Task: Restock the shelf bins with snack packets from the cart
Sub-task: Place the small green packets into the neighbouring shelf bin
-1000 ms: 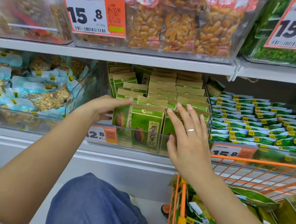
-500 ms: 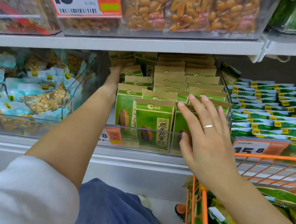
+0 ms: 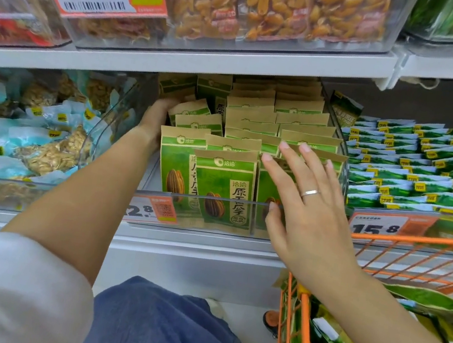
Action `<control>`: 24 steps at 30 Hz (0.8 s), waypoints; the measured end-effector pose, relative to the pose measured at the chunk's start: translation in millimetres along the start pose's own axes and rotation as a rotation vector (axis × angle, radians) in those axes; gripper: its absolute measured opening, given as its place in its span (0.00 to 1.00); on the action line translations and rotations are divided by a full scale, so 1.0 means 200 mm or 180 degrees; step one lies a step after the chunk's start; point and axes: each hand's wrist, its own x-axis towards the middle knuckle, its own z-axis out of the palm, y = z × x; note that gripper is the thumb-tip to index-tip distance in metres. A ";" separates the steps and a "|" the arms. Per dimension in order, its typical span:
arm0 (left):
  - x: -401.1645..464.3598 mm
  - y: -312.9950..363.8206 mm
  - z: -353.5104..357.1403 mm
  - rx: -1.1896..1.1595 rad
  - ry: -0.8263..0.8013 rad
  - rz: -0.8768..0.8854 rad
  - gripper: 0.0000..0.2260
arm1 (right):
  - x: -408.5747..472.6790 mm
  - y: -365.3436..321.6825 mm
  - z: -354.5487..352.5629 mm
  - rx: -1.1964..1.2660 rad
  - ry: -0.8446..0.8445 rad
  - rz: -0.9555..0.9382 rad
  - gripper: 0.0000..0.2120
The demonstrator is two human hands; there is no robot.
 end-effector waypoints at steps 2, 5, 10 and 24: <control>0.02 -0.01 0.00 0.0071 0.0309 0.0190 0.34 | 0.00 0.00 0.00 0.0001 -0.0006 0.0006 0.28; -0.04 0.00 0.01 0.0462 0.0457 0.0435 0.37 | 0.00 0.00 0.00 -0.0009 -0.0020 0.0000 0.28; 0.10 -0.06 -0.11 -0.0158 0.0065 -0.0073 0.38 | -0.01 0.00 0.00 -0.0016 0.0005 0.0023 0.28; -0.17 -0.06 -0.15 -0.0308 -0.0357 0.0190 0.12 | 0.00 0.00 0.00 -0.0044 0.0002 0.0037 0.27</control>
